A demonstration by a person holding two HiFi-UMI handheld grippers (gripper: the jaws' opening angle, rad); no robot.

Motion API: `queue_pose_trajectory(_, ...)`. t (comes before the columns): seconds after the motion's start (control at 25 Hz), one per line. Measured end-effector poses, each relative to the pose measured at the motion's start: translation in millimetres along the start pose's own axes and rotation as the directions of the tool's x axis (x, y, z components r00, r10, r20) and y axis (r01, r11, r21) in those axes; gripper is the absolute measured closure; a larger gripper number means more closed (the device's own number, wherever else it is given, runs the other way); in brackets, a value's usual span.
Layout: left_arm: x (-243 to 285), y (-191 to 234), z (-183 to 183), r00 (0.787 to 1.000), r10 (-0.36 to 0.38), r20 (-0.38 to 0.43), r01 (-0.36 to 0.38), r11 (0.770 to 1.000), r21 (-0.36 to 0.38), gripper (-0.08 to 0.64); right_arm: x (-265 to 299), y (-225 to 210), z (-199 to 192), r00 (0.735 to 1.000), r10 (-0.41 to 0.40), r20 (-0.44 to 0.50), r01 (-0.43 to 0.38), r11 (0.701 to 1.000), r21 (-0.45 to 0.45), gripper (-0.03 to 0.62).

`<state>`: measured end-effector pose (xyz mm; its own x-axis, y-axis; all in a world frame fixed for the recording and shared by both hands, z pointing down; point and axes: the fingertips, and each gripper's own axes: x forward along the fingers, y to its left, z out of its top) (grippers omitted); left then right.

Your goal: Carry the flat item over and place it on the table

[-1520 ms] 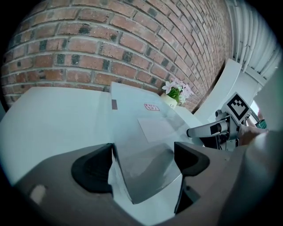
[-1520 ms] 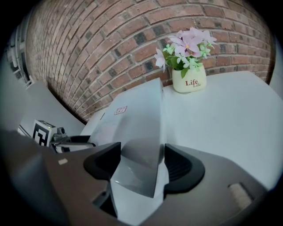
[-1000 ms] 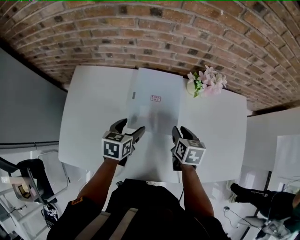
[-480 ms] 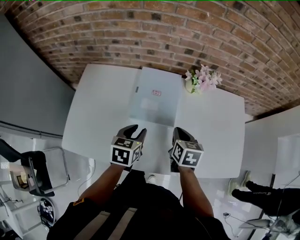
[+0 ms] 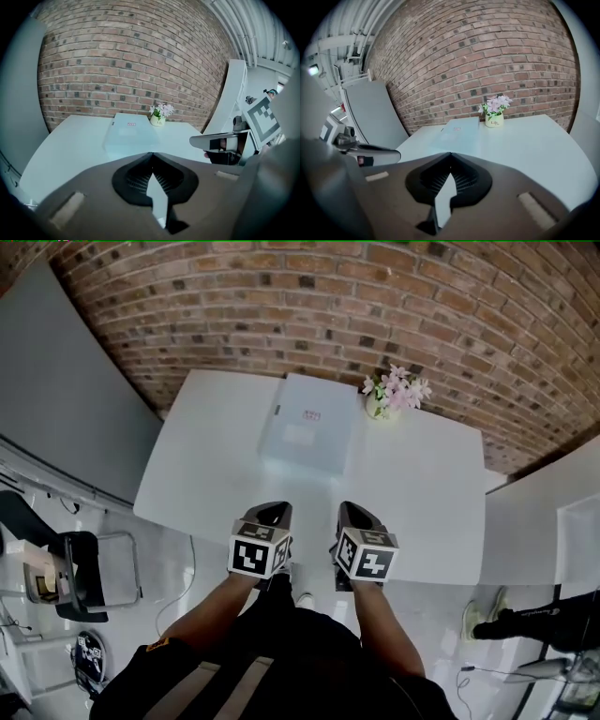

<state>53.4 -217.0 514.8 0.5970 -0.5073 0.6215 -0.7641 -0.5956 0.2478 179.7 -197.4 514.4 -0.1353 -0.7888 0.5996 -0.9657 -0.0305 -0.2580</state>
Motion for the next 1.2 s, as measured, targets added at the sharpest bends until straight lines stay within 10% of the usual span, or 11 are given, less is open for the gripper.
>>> queue_pose_trajectory(1.2, -147, -43, -60, 0.991, 0.08, 0.107, -0.079, 0.997, -0.02, 0.558, -116, 93, -63, 0.991, 0.109, 0.079, -0.107, 0.994, -0.023, 0.592)
